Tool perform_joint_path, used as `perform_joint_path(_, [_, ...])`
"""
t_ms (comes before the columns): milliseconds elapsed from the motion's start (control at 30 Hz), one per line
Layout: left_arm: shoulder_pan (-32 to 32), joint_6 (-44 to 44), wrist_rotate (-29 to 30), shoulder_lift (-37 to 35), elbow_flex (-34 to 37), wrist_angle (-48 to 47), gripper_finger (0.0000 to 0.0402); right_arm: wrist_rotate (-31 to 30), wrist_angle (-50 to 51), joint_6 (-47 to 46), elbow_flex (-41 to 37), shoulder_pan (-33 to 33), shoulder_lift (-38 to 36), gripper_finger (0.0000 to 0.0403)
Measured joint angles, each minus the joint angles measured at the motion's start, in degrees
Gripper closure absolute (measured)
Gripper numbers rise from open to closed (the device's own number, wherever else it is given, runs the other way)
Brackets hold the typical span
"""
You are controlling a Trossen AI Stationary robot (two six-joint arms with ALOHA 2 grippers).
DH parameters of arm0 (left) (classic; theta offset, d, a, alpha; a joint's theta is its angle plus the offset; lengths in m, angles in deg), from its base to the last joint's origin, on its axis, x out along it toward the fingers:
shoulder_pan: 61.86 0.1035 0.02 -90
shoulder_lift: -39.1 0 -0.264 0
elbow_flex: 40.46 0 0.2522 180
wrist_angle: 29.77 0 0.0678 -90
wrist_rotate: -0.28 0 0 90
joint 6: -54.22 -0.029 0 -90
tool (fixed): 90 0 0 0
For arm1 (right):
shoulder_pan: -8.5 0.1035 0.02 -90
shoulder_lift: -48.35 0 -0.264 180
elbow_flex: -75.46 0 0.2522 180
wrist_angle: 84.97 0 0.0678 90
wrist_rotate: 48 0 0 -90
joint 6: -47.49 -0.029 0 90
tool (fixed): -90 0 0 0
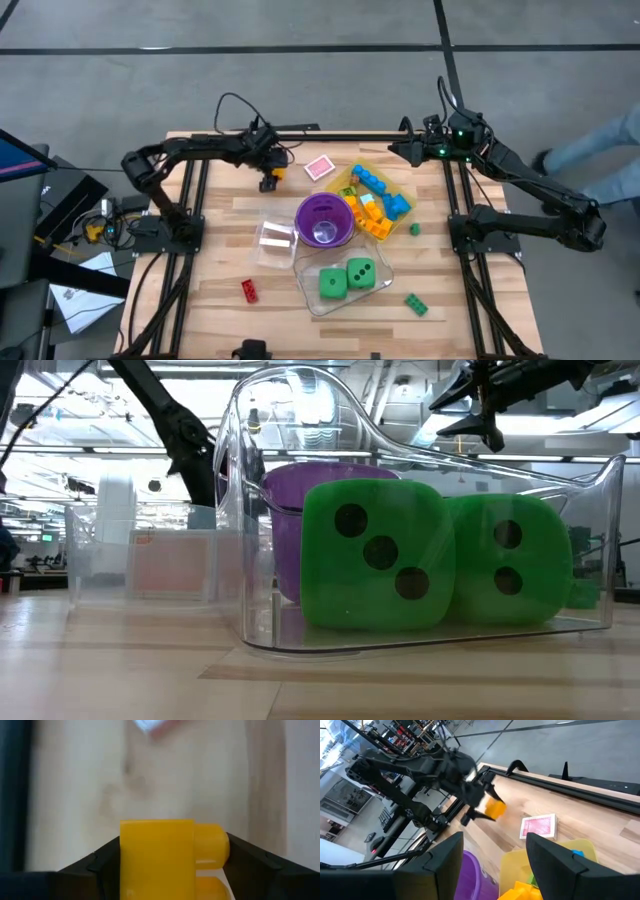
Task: Pick & Place Toys
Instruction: Put the yellow game piece into the yellow bin
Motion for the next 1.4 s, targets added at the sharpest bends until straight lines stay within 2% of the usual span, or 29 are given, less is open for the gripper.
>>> perform_joint_path(267, [0.68, 5.41, 0.07, -11.36, -0.07, 2.88, 0.0143, 0.03, -0.09, 1.07, 0.0, 0.0, -0.01, 0.0194])
perform_joint_path(433, [-1.17, 12.46, -2.83, -17.44, -0.09, 6.46, 0.0143, 0.07, -0.13, 1.48, 0.0, 0.0, -0.07, 0.0194])
perform_joint_path(700, [-8.96, 23.64, -4.32, -19.49, -5.86, 15.87, 0.0142, 0.07, -0.17, 2.33, 0.0, 0.09, -0.07, 0.0194])
perform_joint_path(800, [-12.61, 27.2, -4.15, -18.76, -8.33, 19.89, 0.0142, 0.2, -0.16, 2.4, -0.02, 0.28, -0.2, 0.0194])
perform_joint_path(1033, [-19.78, 36.38, 1.31, -14.72, -13.04, 26.76, 0.0141, 2.21, -0.13, 4.64, -0.02, 0.48, -3.14, 0.0194])
perform_joint_path(1267, [-27.78, 40.42, 6.16, -2.94, -22.73, 28.99, 0.014, 6.37, 0.11, 4.89, -0.02, 0.48, -8.58, 0.0194])
perform_joint_path(1400, [-31.52, 40.82, 8.18, 3.47, -29.37, 28.67, 0.014, 6.62, 0.53, 5.41, -0.02, 0.46, -11.93, 0.0194])
